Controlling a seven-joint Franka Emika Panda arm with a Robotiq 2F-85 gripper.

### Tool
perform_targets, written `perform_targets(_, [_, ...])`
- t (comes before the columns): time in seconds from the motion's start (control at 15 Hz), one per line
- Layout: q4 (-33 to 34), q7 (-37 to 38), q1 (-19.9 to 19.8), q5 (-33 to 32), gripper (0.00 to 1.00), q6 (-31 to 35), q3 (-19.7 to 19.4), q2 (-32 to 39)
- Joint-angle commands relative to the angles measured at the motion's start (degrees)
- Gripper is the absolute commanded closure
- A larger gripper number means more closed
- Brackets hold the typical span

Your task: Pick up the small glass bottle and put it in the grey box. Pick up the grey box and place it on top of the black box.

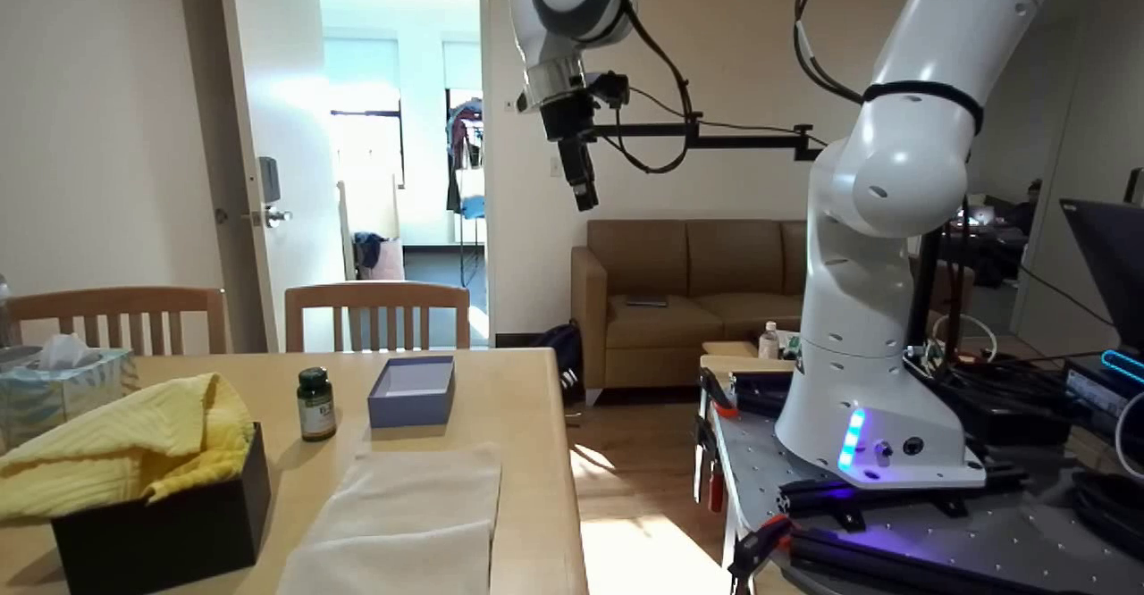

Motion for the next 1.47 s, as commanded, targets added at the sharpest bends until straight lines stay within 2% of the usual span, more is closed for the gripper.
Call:
perform_targets(0.0, [0.85,-1.1,0.81,-0.58,0.0,3.93,1.9,0.78])
perform_targets(0.4, [4.51,-7.2,5.45,0.27,0.0,16.58,4.96,5.72])
perform_targets(0.67, [9.87,-11.57,7.3,1.97,0.0,24.7,5.82,14.46])
perform_targets(1.13, [26.36,-14.31,5.86,4.24,0.0,24.29,9.31,33.13])
perform_targets(1.4, [33.42,-15.52,4.36,6.12,0.0,22.63,12.29,40.03])
